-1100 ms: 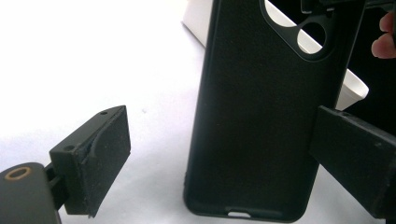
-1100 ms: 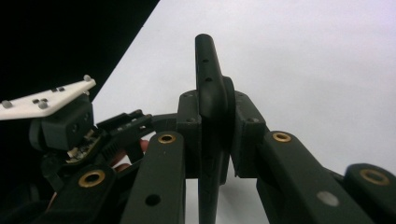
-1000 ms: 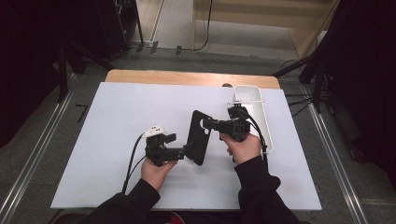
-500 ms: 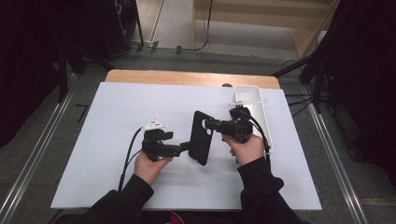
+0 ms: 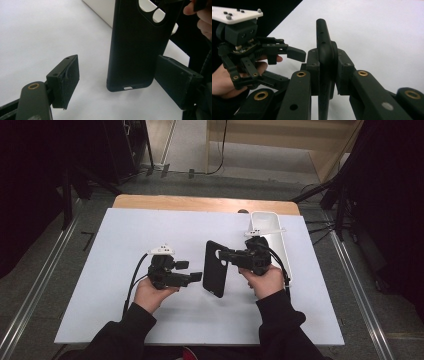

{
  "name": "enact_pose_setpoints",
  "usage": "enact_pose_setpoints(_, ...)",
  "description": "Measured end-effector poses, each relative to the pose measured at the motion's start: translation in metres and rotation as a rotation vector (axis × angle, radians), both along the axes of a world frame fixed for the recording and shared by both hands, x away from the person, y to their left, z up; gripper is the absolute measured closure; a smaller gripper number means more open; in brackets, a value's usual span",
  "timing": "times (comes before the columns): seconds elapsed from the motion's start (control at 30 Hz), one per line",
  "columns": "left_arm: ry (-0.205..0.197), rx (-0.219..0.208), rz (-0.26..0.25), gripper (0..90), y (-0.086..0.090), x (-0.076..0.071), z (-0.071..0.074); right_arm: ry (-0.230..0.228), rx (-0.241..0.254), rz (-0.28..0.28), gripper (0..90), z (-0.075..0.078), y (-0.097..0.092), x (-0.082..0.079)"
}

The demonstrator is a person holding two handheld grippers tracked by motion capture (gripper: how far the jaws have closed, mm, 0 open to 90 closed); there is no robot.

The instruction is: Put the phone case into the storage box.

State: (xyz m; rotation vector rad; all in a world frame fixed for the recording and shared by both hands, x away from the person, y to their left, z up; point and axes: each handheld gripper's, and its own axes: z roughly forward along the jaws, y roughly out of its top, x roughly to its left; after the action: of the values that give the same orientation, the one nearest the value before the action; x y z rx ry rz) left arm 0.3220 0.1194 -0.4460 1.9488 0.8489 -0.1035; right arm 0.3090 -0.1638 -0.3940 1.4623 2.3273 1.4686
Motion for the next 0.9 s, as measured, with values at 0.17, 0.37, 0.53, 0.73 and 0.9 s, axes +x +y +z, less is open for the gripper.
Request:
enact_pose_setpoints(0.17,-0.023,0.043,-0.013,19.4,0.001,-0.001,0.008,-0.015,-0.006,0.014,74.5,0.002,-0.003,-0.002)
enact_pose_setpoints(0.37,-0.044,0.091,-0.038,19.3,0.003,-0.002,0.013,-0.025,-0.009,0.039,74.4,0.002,-0.003,-0.003)
enact_pose_setpoints(0.53,-0.058,0.087,-0.071,23.6,0.005,-0.001,0.019,-0.044,-0.026,0.078,74.4,0.001,-0.002,-0.004)
enact_pose_setpoints(0.73,-0.001,0.068,-0.114,36.6,0.008,0.0,0.029,-0.063,-0.035,0.142,74.4,0.001,-0.001,-0.006)
enact_pose_setpoints(0.9,-0.028,0.081,-0.146,36.5,0.009,0.0,0.035,-0.067,-0.026,0.197,74.5,0.002,-0.002,-0.007)
